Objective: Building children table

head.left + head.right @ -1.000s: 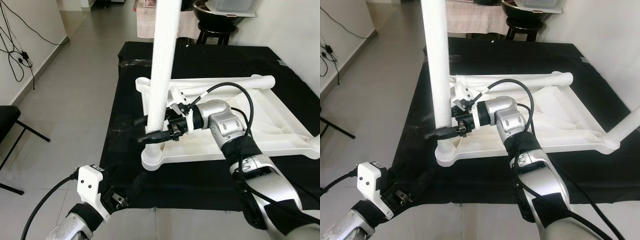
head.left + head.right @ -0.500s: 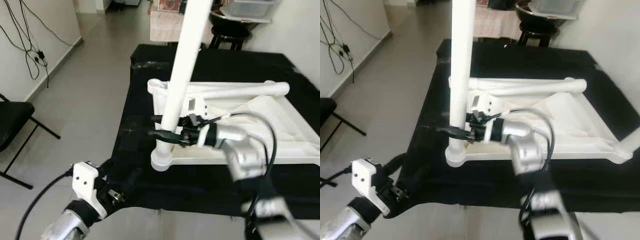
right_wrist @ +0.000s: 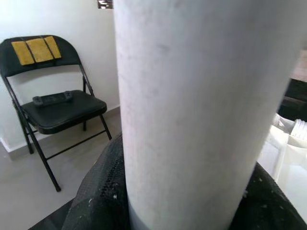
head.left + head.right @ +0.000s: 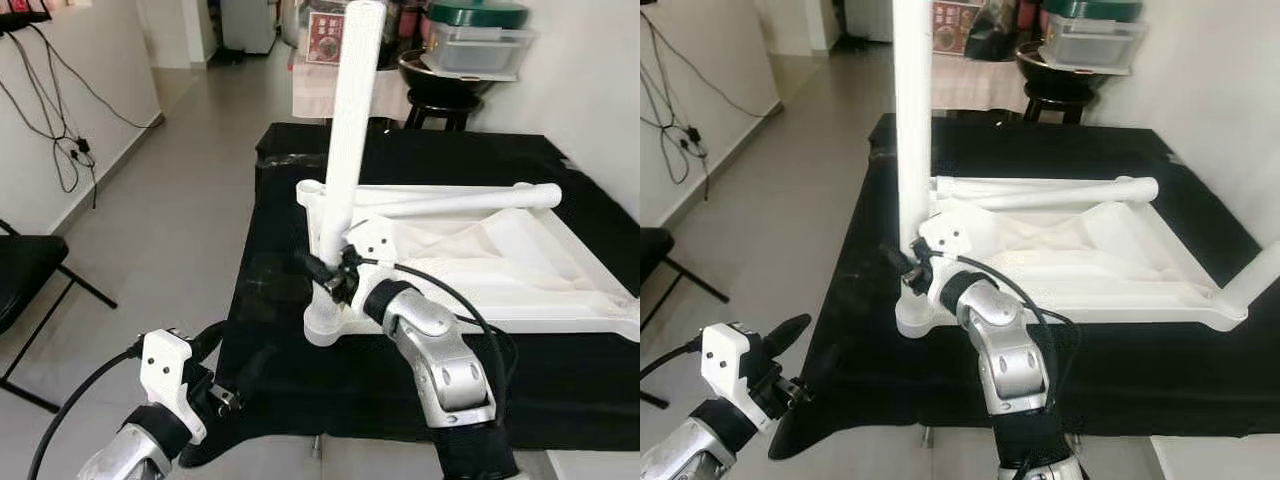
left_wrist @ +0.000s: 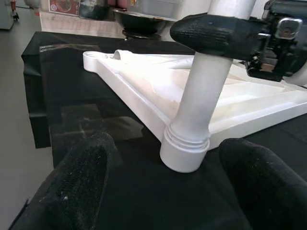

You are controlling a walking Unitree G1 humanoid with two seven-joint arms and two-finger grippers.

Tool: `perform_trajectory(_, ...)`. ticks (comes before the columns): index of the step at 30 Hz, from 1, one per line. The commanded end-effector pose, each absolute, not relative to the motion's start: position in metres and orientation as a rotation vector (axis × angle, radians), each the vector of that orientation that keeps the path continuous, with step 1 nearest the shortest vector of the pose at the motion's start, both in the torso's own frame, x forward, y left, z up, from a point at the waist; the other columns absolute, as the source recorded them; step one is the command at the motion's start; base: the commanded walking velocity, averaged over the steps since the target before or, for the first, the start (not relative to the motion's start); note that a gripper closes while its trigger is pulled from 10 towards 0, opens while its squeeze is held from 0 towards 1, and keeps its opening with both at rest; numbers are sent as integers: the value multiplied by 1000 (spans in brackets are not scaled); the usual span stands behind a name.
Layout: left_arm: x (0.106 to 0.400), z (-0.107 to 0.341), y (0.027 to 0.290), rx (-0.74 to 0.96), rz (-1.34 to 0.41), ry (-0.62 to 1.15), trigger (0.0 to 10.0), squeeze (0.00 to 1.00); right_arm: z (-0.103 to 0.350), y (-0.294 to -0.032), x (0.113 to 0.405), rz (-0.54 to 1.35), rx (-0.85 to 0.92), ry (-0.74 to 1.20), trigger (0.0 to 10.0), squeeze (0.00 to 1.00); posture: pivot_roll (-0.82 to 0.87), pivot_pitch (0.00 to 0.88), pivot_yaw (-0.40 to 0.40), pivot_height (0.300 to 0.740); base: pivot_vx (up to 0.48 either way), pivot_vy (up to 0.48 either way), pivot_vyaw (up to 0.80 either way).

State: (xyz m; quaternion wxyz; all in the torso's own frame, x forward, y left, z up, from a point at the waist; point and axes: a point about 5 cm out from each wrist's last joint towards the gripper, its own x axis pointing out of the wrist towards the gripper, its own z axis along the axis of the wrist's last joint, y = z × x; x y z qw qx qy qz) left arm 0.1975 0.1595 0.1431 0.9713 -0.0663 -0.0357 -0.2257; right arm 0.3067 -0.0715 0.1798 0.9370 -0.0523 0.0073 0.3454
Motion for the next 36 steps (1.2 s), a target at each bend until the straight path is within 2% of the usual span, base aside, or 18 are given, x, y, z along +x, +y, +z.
perform_trajectory(1,200,141,160,-133,-449,-67,10000,0,150,-68,302,786,-106,196,10000,1000,-72,80,-74,740,0,0,0)
perform_trajectory(3,200,141,160,-133,-449,-67,10000,0,150,-68,302,786,-106,196,10000,1000,-72,80,-74,740,0,0,0)
perform_trajectory(4,200,141,159,-135,-452,-67,10000,0,157,-64,302,845,-87,168,10000,1000,-72,80,-74,740,0,0,0)
perform_trajectory(5,200,141,159,-137,-457,-65,10000,0,172,-57,298,1006,-87,96,10000,1000,-72,79,-77,740,0,0,0)
perform_trajectory(7,200,141,159,-137,-457,-65,10000,0,172,-57,298,1006,-87,96,10000,1000,-72,79,-77,740,0,0,0)
perform_trajectory(9,200,140,157,-141,-462,-65,10000,0,192,-57,294,1250,-132,-5,10000,1000,-69,79,-82,740,0,0,0)
perform_trajectory(10,200,140,157,-141,-462,-65,10000,0,192,-57,294,1250,-132,-5,10000,1000,-69,79,-82,740,0,0,0)
perform_trajectory(11,200,140,157,-143,-462,-66,10000,0,197,-61,295,1366,-183,-20,10000,1000,-62,82,-89,740,0,0,0)
perform_trajectory(13,200,140,156,-144,-462,-67,10000,0,199,-65,297,1423,-215,-18,10000,1000,-62,82,-89,740,0,0,0)
perform_trajectory(14,198,141,154,-147,-459,-70,10000,0,204,-74,310,1506,-253,6,10000,0,-51,85,-96,740,0,0,0)
perform_trajectory(19,195,141,150,-154,-462,-67,10000,0,219,-77,335,1513,-295,4,10000,0,-39,91,-101,740,0,0,0)
perform_trajectory(22,194,140,149,-156,-464,-66,10000,0,224,-77,340,1518,-286,7,10000,0,-36,92,-100,740,0,0,0)
perform_trajectory(23,193,140,147,-160,-467,-62,10000,0,229,-78,345,1542,-280,0,0,0,-35,91,-101,740,0,0,0)
perform_trajectory(28,192,139,146,-164,-470,-59,10000,0,230,-81,347,1580,-275,-2,0,0,-33,90,-105,740,0,0,0)
perform_trajectory(34,191,138,144,-168,-471,-56,10000,0,218,-96,343,1634,-254,44,0,0,-43,85,-99,740,0,0,0)
perform_trajectory(36,190,138,145,-170,-474,-54,10000,0,209,-110,336,1609,-239,62,0,0,-50,77,-97,740,0,0,0)
